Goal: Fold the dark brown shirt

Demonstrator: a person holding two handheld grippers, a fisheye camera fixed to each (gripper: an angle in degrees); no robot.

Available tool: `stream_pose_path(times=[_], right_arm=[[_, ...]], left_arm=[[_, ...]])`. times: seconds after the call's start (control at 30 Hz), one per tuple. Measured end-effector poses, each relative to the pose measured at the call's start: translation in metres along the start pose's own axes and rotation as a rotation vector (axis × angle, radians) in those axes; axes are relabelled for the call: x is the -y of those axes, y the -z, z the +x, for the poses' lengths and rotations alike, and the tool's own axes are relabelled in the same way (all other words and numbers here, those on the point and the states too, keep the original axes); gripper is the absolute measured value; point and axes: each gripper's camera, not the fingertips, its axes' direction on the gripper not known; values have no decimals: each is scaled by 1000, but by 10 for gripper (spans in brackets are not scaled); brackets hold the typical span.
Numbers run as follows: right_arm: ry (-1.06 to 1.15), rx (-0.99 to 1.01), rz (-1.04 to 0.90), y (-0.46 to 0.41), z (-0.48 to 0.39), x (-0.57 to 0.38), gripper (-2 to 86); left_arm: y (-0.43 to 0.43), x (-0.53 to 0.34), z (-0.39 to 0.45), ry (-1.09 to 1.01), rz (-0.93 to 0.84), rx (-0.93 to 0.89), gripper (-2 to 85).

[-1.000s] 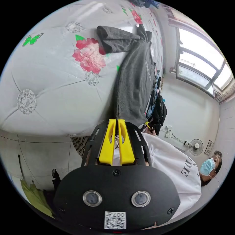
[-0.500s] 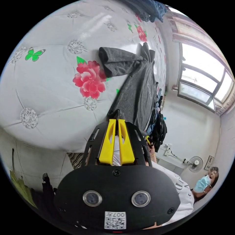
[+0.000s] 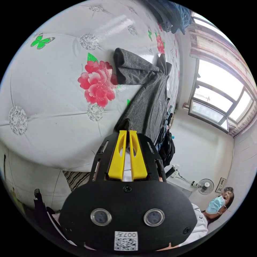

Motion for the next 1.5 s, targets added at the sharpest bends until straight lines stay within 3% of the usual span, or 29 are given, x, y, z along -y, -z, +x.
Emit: stream_pose_path(times=[0.1, 0.3, 0.47, 0.63, 0.7, 0.8, 0.9, 1.03, 1.1, 1.17, 1.27, 1.4, 1.5], right_arm=[[276, 5, -26, -31, -77, 21, 46], [451, -61, -122, -108, -148, 55, 45], [493, -190, -141, -113, -154, 52, 9], [510, 86, -189, -75, -142, 39, 0], [474, 329, -289, -76, -131, 33, -1], [337, 424, -302, -92, -115, 24, 0], [244, 477, -335, -97, -98, 21, 4], [142, 360, -177, -58, -64, 7, 16], [9, 107, -65, -26, -26, -11, 29], [-171, 6, -9, -9, 15, -30, 39], [-363, 119, 7, -7, 74, -64, 51], [-278, 183, 62, -21, 99, -82, 46], [-240, 304, -14, -37, 110, -78, 27]], left_arm=[[3, 2, 0, -5, 2, 1, -7], [9, 3, -3, -4, -15, 13, -8], [18, 0, -5, -25, -34, 19, -8], [32, -22, 1, -134, -109, 71, -8], [34, -35, -2, -165, -172, 170, -8], [31, -45, -18, -144, -215, 259, -7], [34, -50, -34, -97, -159, 182, -5], [40, -58, -42, -83, -117, 176, 2], [48, -69, -41, -90, -82, 168, 8], [56, -81, -42, -90, -41, 147, 11], [64, -102, -45, -73, 19, 125, 7], [67, -133, -41, -77, 110, 129, 5], [69, -153, -32, -90, 212, 134, 14]])
